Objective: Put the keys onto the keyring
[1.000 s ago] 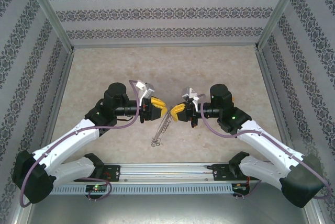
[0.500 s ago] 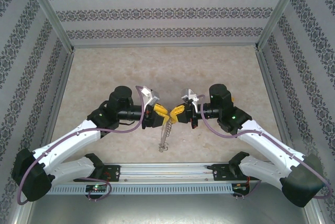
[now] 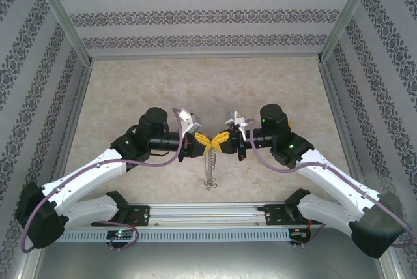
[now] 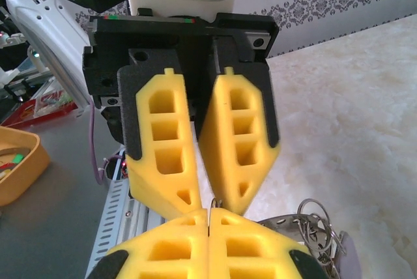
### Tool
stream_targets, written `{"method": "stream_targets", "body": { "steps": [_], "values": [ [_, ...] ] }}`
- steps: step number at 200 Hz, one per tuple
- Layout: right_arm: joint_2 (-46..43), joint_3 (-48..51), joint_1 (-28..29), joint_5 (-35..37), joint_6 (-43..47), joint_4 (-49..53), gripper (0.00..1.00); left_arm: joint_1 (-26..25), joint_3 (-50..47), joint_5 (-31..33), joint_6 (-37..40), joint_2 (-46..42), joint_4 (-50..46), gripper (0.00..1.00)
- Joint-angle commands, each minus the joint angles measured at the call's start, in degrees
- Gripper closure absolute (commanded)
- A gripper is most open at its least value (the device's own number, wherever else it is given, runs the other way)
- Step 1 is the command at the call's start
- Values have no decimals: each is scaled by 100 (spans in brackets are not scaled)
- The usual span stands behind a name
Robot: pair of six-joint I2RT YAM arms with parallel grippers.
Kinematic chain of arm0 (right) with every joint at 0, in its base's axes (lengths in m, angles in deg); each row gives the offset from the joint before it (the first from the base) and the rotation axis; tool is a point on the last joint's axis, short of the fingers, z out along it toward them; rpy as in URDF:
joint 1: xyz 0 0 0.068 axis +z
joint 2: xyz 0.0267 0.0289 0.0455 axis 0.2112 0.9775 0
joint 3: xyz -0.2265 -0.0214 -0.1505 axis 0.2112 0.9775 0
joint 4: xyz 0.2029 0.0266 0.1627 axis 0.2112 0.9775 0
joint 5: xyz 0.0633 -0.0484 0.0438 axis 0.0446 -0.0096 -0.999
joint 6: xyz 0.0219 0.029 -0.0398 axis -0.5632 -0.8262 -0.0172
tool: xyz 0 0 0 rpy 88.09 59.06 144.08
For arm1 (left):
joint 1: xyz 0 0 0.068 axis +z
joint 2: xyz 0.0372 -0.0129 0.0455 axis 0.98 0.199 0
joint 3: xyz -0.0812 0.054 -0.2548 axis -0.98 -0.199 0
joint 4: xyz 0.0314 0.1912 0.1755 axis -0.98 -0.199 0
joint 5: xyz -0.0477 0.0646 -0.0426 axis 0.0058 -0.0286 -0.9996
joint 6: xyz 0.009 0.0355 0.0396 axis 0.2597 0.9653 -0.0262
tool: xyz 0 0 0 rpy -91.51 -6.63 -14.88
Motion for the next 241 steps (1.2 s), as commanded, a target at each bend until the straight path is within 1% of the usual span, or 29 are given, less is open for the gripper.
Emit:
{"method": "stream_targets", "body": {
  "steps": [1, 21, 31, 67, 86, 100, 120, 144, 172, 186, 241],
  "values": [
    [-133, -231, 68, -177, 162, -170, 100, -118, 211, -50, 125, 47, -132, 89],
    [-138, -227, 74, -142, 158, -153, 100, -141, 227, -47, 153, 41, -155, 93],
    [-139, -235, 76, -133, 175, -128, 100, -143, 237, -23, 166, 40, -156, 100],
    [-253, -231, 79, 122, 176, -15, 100, -147, 242, 30, 209, -46, -138, 100],
    [-451, -139, 73, 418, 62, 38, 74, -135, 237, 137, 245, -112, -150, 100],
    [-723, 8, 52, 757, -74, 105, 62, -135, 256, 216, 293, -140, -198, 100],
    [-1214, 297, 39, 1093, -323, 137, 54, -135, 273, 230, 323, -143, -207, 100],
    [-1439, 458, 187, 1331, -562, 184, 54, -128, 275, 206, 336, -125, -143, 100],
    [-1251, 527, 464, 1503, -704, 219, 61, -129, 267, 158, 290, -162, 5, 100],
    [-1162, 616, 560, 1533, -774, 68, 62, -130, 275, 95, 297, -156, 22, 100],
    [-948, 686, 602, 1515, -801, -106, 63, -127, 299, -36, 312, -125, 63, 100]
  ]
}}
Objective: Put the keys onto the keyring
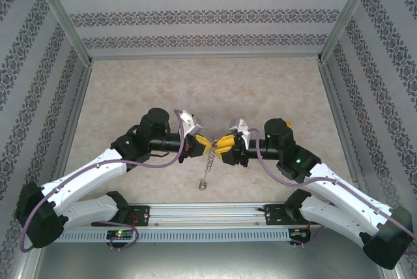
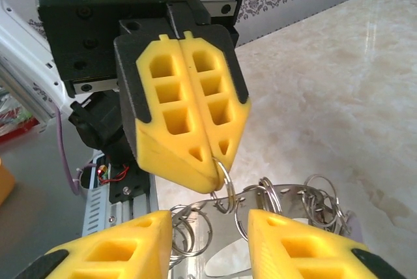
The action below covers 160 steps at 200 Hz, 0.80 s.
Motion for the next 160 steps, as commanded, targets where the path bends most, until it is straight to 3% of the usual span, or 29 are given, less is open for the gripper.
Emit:
{"method": "stream_targets", "body": {
  "steps": [1, 106, 121, 160],
  "values": [
    [2, 96, 71, 47, -126, -252, 63, -52, 228, -186, 121, -118, 298, 100],
    [437, -17, 59, -45, -6, -654, 64, -45, 188, -318, 79, -178, 388, 100],
    [428, -12, 72, -84, 31, -701, 69, -52, 189, -334, 77, -171, 378, 100],
    [279, 26, 73, -147, 233, -593, 99, -49, 208, -287, 89, -175, 355, 100]
  ]
}}
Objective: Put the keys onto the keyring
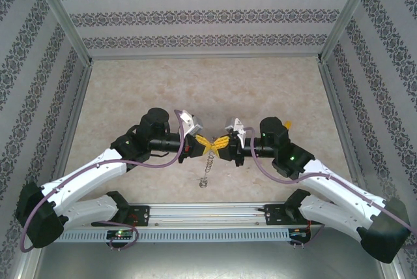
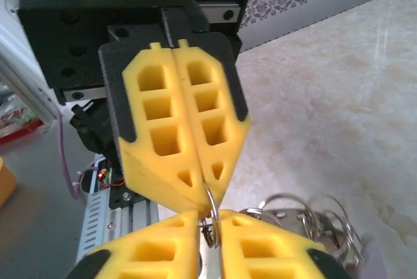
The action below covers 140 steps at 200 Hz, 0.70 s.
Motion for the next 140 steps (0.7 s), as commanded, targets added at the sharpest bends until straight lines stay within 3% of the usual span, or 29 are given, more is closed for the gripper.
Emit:
{"method": "stream_targets", "body": {
  "steps": [1, 49, 80, 140],
  "values": [
    [-117, -15, 37, -7, 179, -42, 99, -54, 204, -247, 88, -166, 355, 100],
    [-454, -68, 38, 101, 589, 266, 100, -62, 416, 121, 408, -171, -323, 100],
    [-466, -306, 31, 204, 1037, 732, 100, -86, 677, 252, 687, -235, -949, 80],
    [-639, -492, 51, -15, 1632, 1137, 100, -139, 930, 62, 896, -221, -1454, 75]
  ]
}}
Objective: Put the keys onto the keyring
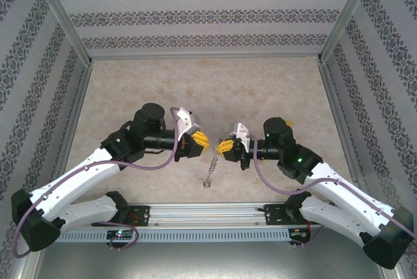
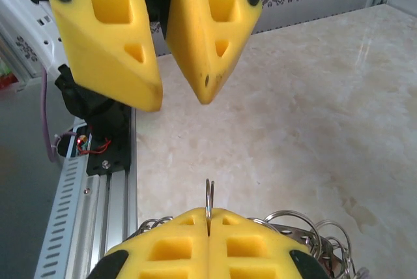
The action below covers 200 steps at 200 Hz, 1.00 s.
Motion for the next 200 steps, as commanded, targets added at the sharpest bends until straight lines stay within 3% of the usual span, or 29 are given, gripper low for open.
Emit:
{"method": "stream_targets", "body": {
  "steps": [1, 42, 146, 200],
  "values": [
    [-231, -220, 49, -171, 410, -12, 100, -64, 156, -130, 227, 23, -377, 75],
    [-217, -253, 53, -574, 369, -172, 100, -171, 44, -33, 172, 28, -176, 57],
    [-40, -500, 36, -1009, 532, -107, 100, -368, 104, -281, 210, 260, -73, 55],
    [-8, -508, 36, -1048, 550, -39, 100, -436, 174, -175, 263, 346, 30, 77]
  ]
}}
